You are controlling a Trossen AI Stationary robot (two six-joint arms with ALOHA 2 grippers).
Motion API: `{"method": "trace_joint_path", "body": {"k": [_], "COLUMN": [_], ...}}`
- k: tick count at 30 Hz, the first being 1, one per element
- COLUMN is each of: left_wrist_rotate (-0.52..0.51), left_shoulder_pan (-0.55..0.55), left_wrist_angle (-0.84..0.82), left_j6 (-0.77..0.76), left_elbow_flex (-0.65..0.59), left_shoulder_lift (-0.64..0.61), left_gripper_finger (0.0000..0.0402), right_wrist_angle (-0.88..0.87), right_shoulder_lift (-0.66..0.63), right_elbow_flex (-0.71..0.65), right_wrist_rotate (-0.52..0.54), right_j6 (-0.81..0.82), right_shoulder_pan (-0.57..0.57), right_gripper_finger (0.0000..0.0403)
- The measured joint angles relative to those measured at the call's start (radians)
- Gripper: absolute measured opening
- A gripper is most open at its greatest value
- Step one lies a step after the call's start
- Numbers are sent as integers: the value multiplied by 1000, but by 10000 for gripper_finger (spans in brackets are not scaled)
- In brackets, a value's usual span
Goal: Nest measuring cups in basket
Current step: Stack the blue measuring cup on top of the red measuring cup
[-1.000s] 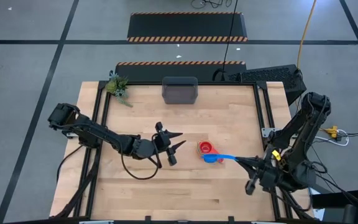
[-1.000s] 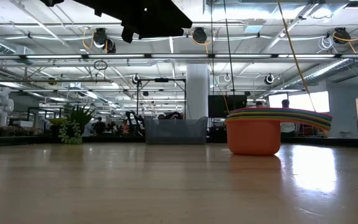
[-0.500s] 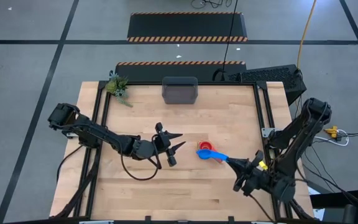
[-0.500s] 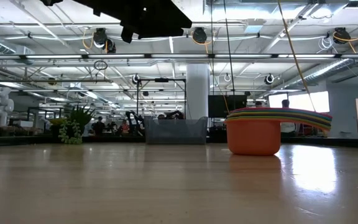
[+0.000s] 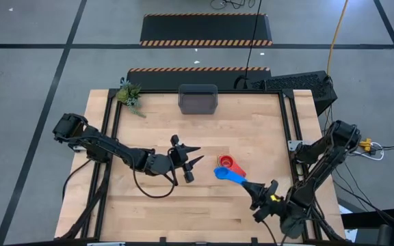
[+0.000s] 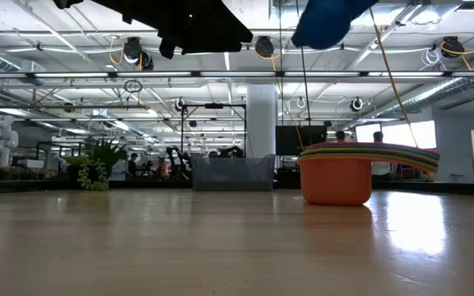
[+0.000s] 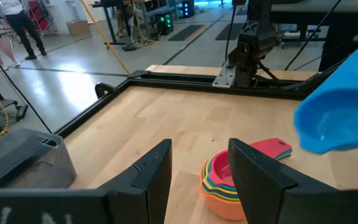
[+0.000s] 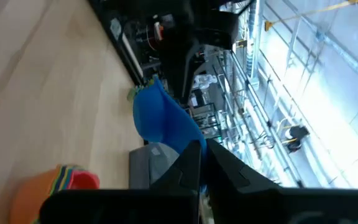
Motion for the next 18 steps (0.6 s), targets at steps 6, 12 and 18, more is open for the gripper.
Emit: {"method": "trace_joint_path", "body": {"k": [6,12,18], "left_wrist_rotate": [0,0,0], "left_shoulder_pan": [0,0,0], "left_wrist_angle": [0,0,1], "left_j6": [0,0,1], "left_elbow_flex": [0,0,0], "left_shoulder_lift": [0,0,1], "left_gripper_finger": [159,159,159], "right_wrist_angle": [-15,7,8], "right_shoulder_lift": [13,13,13], "right_elbow_flex": [-54,-128,-186], "right_wrist_rotate": [1,1,1], "right_j6": [1,23,33], "right_shoulder_pan": [-20,-34,-34], "right_gripper_finger": [0,0,0]}}
